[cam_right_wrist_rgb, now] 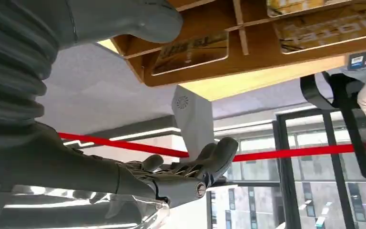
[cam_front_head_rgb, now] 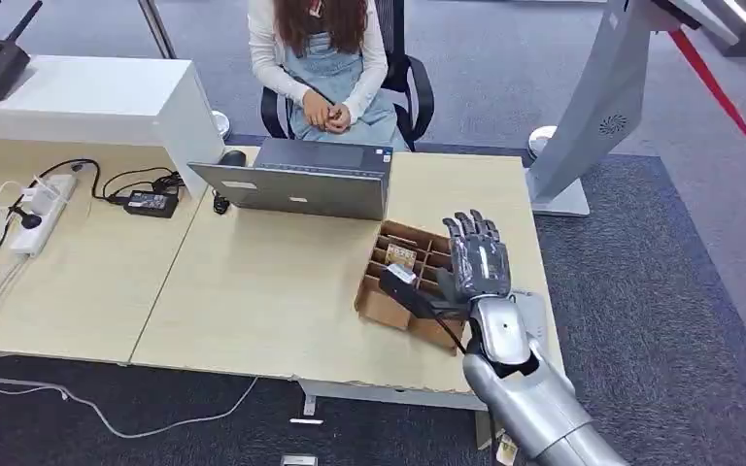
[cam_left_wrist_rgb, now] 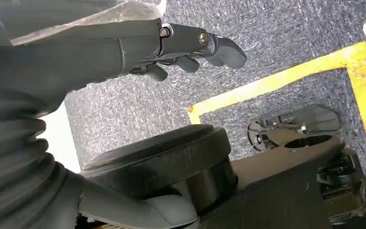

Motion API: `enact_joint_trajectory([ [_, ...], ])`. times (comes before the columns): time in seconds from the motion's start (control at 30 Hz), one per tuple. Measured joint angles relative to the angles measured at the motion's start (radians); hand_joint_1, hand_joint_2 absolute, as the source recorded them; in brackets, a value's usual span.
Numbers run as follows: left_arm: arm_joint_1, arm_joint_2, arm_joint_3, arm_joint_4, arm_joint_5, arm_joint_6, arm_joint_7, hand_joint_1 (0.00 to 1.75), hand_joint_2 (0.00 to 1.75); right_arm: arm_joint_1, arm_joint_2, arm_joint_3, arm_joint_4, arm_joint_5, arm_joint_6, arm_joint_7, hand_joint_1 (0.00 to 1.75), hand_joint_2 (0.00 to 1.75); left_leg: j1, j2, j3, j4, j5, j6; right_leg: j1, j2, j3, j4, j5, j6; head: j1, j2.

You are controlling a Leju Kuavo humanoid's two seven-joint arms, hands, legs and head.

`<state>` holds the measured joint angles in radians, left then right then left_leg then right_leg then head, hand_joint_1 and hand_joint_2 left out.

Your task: Pass the card to the sensor for recognition and then transmit it.

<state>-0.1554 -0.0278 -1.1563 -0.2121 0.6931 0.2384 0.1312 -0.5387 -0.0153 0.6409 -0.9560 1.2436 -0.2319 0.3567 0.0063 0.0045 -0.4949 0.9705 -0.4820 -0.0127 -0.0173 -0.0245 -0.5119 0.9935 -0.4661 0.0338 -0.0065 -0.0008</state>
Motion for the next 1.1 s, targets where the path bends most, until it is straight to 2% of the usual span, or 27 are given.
enact_joint_trajectory([
  [0.73, -0.003, -0.005, -0.022, 0.002, -0.005, 0.011, -0.007, 0.00, 1.75, 0.026, -0.016, -0.048, -0.014, 0.017, 0.003, -0.019, 0.65, 1.75, 0.000, 0.000, 0.000, 0.000, 0.000, 0.000, 0.000, 0.000, 0.000, 0.000, 0.000, 0.000, 0.000, 0.000],
  [1.1, -0.006, -0.005, -0.028, 0.002, -0.011, 0.010, -0.006, 0.00, 1.75, -0.011, 0.027, -0.047, 0.005, 0.011, -0.008, -0.034, 0.65, 1.75, 0.000, 0.000, 0.000, 0.000, 0.000, 0.000, 0.000, 0.000, 0.000, 0.000, 0.000, 0.000, 0.000, 0.000],
])
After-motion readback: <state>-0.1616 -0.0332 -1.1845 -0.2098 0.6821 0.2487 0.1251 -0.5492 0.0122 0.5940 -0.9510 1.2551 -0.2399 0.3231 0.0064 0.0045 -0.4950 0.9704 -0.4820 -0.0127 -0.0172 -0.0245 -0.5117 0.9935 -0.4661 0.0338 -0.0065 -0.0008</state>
